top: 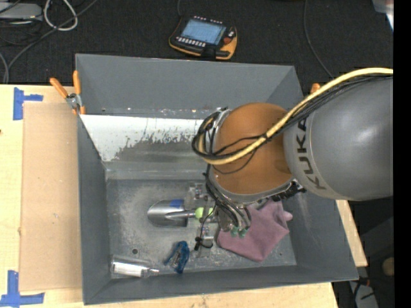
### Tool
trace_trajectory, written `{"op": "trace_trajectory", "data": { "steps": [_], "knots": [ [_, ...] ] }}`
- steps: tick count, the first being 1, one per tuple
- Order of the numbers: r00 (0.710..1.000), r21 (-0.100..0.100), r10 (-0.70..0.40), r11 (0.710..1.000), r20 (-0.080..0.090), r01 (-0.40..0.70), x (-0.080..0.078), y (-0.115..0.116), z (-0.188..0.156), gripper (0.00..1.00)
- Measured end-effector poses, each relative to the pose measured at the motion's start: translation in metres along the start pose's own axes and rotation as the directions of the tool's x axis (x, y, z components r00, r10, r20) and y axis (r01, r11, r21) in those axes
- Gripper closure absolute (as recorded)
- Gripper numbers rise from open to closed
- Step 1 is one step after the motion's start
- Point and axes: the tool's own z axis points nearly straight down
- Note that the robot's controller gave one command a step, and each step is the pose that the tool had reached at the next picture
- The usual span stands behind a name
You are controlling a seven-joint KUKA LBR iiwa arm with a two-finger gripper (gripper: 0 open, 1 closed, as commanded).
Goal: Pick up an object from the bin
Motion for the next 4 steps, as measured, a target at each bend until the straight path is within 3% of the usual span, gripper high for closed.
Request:
{"op": "trace_trajectory", "data": {
  "steps": [1,2,3,4],
  "knots": [
    [1.000,-0.001,0.006,1.000,0.008,-0.006,-0.002,-0.001,-0.004,0.00],
    [0.976,0.000,-0.219,0.976,0.009,0.219,-0.063,-0.027,0.093,0.00],
    [0.954,0.000,-0.298,0.955,0.010,0.298,-0.073,-0.091,0.120,0.00],
    [0.974,-0.002,-0.225,0.974,0.008,0.225,-0.074,-0.086,0.120,0.00]
  ]
}}
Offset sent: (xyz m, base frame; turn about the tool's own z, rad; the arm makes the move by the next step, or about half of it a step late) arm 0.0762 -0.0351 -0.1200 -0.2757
